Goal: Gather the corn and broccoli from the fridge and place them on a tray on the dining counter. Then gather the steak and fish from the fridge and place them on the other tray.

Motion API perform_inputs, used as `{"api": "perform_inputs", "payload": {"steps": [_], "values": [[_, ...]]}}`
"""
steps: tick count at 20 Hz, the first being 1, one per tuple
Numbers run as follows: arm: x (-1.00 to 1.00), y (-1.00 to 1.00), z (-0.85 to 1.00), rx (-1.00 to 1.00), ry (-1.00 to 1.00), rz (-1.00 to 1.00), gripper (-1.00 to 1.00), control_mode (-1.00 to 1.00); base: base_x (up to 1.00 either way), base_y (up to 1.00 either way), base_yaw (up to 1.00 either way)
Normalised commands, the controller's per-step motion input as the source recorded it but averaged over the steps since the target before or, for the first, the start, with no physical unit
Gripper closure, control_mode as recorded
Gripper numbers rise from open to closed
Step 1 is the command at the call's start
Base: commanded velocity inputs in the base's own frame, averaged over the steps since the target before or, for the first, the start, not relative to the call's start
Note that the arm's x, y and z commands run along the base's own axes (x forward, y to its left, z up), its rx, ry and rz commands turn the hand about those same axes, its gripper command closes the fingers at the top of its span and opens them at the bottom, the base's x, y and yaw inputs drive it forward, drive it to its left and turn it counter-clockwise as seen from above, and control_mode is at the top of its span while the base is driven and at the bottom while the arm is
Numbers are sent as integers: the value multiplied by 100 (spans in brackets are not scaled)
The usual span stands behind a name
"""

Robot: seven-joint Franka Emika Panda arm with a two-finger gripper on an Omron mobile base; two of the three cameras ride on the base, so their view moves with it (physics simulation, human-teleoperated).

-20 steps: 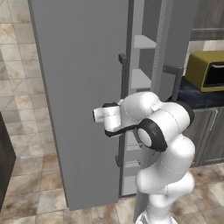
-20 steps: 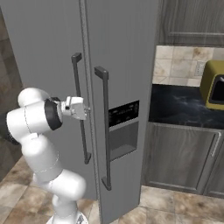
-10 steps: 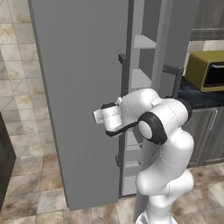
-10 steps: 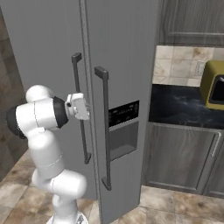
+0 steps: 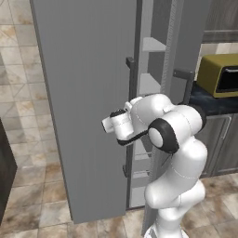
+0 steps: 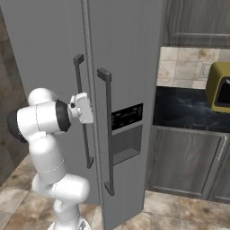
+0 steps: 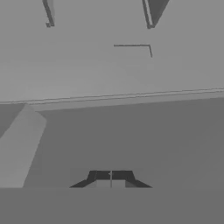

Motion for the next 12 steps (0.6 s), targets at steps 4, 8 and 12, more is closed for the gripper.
{"api": "perform_inputs", "payload": {"steps": [4, 8, 12], "values": [[2, -68, 0, -4, 19, -4, 100, -100, 0, 0, 0], [0, -86, 0, -3, 17, -12, 100, -100, 0, 0, 0], [12, -99, 12, 2, 25, -15, 100, -100, 0, 0, 0]]}}
